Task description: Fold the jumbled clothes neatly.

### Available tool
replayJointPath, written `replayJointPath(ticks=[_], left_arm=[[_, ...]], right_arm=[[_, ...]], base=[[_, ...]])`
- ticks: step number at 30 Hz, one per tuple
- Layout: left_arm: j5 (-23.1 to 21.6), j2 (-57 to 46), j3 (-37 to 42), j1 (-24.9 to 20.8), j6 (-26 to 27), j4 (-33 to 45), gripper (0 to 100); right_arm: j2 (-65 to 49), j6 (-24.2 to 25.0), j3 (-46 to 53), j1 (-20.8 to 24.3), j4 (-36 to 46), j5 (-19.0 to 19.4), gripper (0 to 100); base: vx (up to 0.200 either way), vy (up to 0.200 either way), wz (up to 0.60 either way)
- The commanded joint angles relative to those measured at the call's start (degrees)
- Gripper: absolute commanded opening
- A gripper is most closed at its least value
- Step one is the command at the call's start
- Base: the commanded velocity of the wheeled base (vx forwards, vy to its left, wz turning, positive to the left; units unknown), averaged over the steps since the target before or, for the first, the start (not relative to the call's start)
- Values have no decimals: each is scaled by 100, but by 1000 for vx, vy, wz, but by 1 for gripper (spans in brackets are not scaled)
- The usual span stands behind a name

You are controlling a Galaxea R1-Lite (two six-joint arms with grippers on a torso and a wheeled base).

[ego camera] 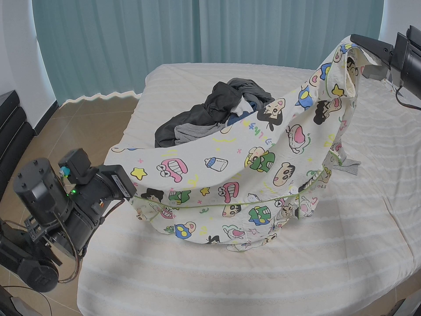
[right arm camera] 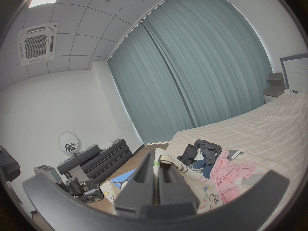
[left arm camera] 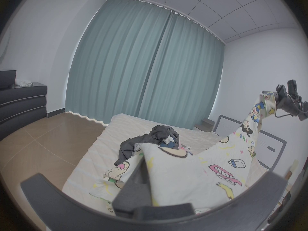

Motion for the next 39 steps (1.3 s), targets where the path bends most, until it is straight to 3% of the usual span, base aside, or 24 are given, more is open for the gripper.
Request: replayJointPath(ticks=[1, 5, 8, 9, 10, 14, 19, 33, 39], left_arm=[[-21, -851, -676, 161, 8, 721, 0], [-21, -1308, -1265, 179, 17, 1556, 0], [-12, -1703, -1915, 328, 17, 2611, 0], [-12, -1703, -1915, 328, 17, 2611, 0], [-12, -1932, -2311, 337, 8, 3208, 0], [-12, -2213, -2820, 337, 8, 3780, 0], [14, -2433, -3269, 346, 17, 4149, 0], [23, -2697, -3198, 346, 26, 4342, 0], [23, -2705, -3172, 337, 26, 4342, 0]], right_arm=[[-81, 1, 127, -189, -10, 2, 0], [-204, 1, 66, -286, -10, 2, 0], [-362, -8, 22, -321, -1, 19, 0], [-362, -8, 22, -321, -1, 19, 0], [-467, -8, -22, -321, -1, 54, 0], [-678, -8, -57, -321, 7, 81, 0], [-995, -8, -66, -312, 25, 107, 0], [-1531, 1, -66, -286, 69, 415, 0], [-1540, 1, -14, -277, 69, 424, 0]], base=[[0, 0, 0], [0, 0, 0], [0, 0, 0], [0, 0, 0], [0, 0, 0], [0, 0, 0], [0, 0, 0], [0, 0, 0], [-200, 0, 0]])
